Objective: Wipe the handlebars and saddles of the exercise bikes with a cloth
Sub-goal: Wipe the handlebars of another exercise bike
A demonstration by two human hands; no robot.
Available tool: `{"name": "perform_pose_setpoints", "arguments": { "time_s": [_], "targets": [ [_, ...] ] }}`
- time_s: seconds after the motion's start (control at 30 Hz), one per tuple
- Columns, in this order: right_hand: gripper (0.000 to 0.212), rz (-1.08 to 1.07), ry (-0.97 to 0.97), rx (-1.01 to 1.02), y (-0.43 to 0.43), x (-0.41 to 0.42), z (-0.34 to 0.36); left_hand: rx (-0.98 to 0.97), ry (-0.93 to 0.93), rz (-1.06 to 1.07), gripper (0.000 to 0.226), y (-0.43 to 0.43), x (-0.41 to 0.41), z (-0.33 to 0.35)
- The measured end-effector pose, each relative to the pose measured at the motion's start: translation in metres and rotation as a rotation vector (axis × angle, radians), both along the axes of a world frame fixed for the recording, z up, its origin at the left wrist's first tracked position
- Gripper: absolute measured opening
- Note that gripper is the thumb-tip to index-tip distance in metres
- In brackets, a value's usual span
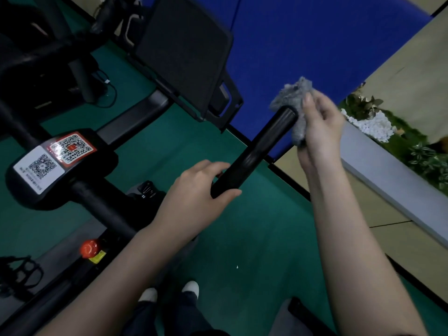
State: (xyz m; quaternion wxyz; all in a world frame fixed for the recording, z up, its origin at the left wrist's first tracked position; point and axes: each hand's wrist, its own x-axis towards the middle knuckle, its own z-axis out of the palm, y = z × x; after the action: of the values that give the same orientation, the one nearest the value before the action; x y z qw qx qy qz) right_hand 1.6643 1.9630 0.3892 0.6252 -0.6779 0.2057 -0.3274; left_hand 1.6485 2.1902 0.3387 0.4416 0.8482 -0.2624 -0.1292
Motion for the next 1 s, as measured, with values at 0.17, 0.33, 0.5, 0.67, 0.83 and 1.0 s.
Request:
{"name": "perform_pose_setpoints", "arguments": {
  "time_s": [0.17, 0.33, 0.5, 0.67, 0.83, 1.0],
  "targets": [
    [0.015, 0.240, -0.024, 0.578, 0.000, -0.004, -0.025, -0.002, -0.009, -0.005, 0.044, -0.001, 0.001, -0.002],
    [0.021, 0.296, -0.096, 0.747, 0.020, -0.011, -0.053, 0.001, -0.021, -0.004, 0.044, -0.001, 0.000, -0.003],
    [0.015, 0.260, -0.169, 0.751, 0.032, -0.017, -0.064, 0.014, -0.041, -0.003, 0.041, -0.002, 0.001, -0.003],
    [0.011, 0.237, -0.140, 0.751, 0.049, -0.027, -0.074, 0.018, -0.039, -0.007, 0.042, -0.002, 0.002, -0.003],
    [0.017, 0.230, -0.074, 0.828, 0.070, -0.039, -0.086, 0.009, -0.039, -0.001, 0.044, -0.001, 0.001, -0.003],
    [0.016, 0.209, -0.042, 0.944, 0.089, -0.053, -0.095, -0.021, -0.050, 0.014, 0.044, -0.001, 0.001, -0.004]
  ]
}}
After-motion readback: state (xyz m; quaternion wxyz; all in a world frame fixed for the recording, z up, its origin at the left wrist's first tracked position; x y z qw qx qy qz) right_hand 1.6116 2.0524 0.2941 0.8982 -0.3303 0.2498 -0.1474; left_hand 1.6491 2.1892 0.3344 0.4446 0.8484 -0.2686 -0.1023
